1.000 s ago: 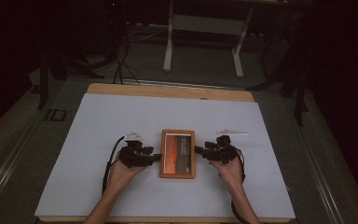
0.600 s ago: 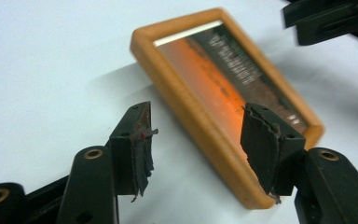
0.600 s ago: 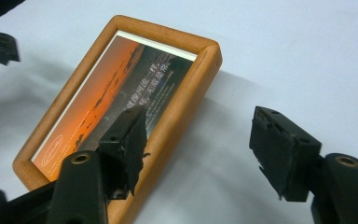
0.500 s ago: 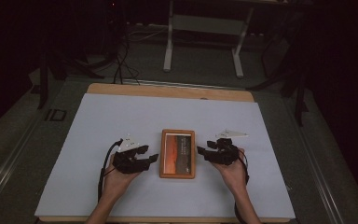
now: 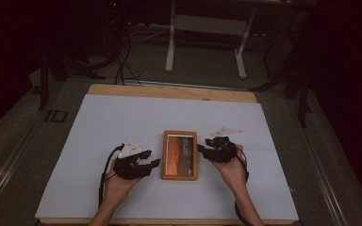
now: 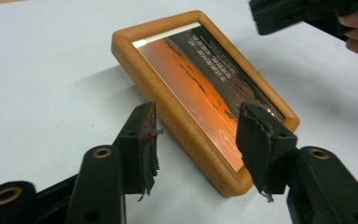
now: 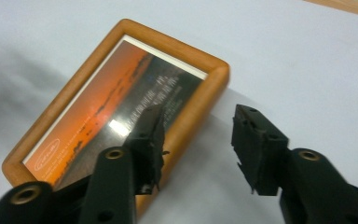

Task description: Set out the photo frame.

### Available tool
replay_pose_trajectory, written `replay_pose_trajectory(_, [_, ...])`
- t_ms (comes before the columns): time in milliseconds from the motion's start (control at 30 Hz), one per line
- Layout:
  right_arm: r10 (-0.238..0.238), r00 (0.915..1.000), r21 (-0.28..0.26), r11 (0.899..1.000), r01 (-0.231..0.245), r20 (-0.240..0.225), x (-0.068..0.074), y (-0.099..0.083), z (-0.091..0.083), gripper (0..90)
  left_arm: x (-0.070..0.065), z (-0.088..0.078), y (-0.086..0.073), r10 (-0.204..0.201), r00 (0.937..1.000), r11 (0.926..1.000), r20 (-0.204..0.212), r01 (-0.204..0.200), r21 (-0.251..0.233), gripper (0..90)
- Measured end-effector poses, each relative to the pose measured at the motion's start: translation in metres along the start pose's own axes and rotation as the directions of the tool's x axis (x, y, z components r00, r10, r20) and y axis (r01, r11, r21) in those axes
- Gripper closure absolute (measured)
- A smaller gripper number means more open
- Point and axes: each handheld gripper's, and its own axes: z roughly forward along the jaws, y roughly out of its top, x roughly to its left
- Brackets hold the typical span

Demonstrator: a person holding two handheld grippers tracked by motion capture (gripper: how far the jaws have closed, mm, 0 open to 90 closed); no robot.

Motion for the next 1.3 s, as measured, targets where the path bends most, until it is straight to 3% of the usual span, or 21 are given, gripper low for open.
replay_pose_trajectory(167, [-0.046, 0.9989, 0.003, 0.999, 0.046, -0.006, 0.005, 0.011, 0.010, 71.4, -0.002, 0.000, -0.002, -0.004, 1.0000, 0.9998, 0.008, 0.004, 0.018, 50.0])
replay_pose_trajectory(433, [-0.073, 0.9972, 0.010, 0.997, 0.073, 0.015, 0.006, 0.026, 0.026, 89.5, -0.005, 0.001, -0.006, -0.001, 0.9997, 0.9996, 0.026, 0.001, 0.027, 47.8])
replay_pose_trajectory(700, [-0.121, 0.9920, 0.030, 0.992, 0.120, 0.037, 0.006, 0.031, 0.044, 90.0, -0.007, 0.002, -0.007, -0.009, 0.9994, 0.9997, 0.033, 0.008, 0.024, 47.0])
replay_pose_trajectory(833, [-0.117, 0.9922, 0.036, 0.993, 0.116, 0.043, 0.005, 0.030, 0.050, 90.0, -0.007, 0.003, -0.007, -0.013, 0.9995, 0.9994, 0.028, 0.012, 0.032, 47.6])
replay_pose_trajectory(1000, [-0.116, 0.9925, 0.040, 0.993, 0.114, 0.040, 0.004, 0.029, 0.055, 90.0, -0.004, 0.003, -0.008, -0.071, 0.9968, 0.9966, 0.038, 0.069, 0.046, 51.1])
replay_pose_trajectory(1300, [-0.108, 0.9927, 0.038, 0.994, 0.106, 0.054, 0.000, 0.027, 0.054, 90.0, -0.003, 0.003, -0.009, -0.095, 0.9947, 0.9948, 0.038, 0.094, 0.040, 51.1])
